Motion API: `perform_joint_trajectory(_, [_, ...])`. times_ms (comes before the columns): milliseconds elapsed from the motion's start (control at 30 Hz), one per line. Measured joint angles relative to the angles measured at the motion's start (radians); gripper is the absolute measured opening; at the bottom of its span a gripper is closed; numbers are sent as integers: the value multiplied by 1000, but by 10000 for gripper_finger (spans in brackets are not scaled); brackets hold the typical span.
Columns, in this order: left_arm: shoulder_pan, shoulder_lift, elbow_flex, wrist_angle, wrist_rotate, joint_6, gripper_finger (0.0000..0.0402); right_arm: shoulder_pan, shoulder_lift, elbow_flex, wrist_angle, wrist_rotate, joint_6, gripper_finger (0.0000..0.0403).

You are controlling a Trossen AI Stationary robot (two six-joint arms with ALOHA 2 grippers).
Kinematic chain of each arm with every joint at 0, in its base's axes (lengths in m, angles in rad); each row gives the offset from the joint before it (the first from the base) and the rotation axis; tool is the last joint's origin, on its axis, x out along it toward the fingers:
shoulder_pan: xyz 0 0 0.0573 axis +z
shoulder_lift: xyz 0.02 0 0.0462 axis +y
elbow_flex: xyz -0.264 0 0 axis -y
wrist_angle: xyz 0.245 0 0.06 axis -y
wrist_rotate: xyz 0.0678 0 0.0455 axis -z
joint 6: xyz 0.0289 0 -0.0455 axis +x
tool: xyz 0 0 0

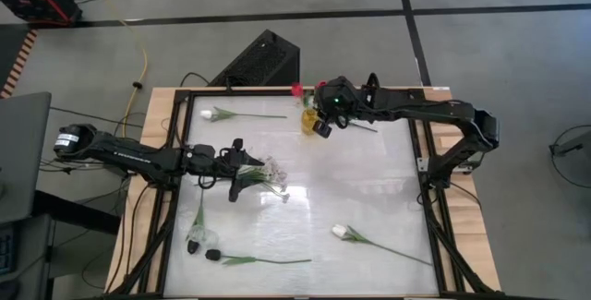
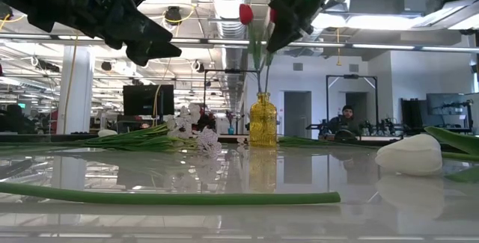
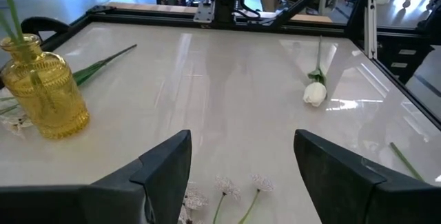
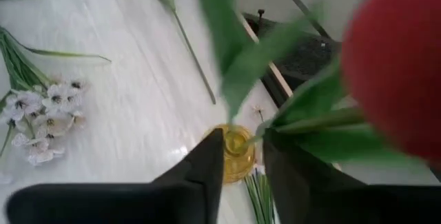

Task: Sort flowers into vase by color
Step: Put the bottom black tulip into the yellow vase

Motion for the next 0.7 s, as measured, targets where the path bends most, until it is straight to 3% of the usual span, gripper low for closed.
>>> perform_joint_trajectory(300, [0, 0, 0, -7, 0, -14, 245, -20, 1, 112, -201, -54, 3, 249])
perform_joint_trajectory(700, [0, 0, 0, -30, 0, -21, 245, -29, 3, 333, -549, -299, -23, 260])
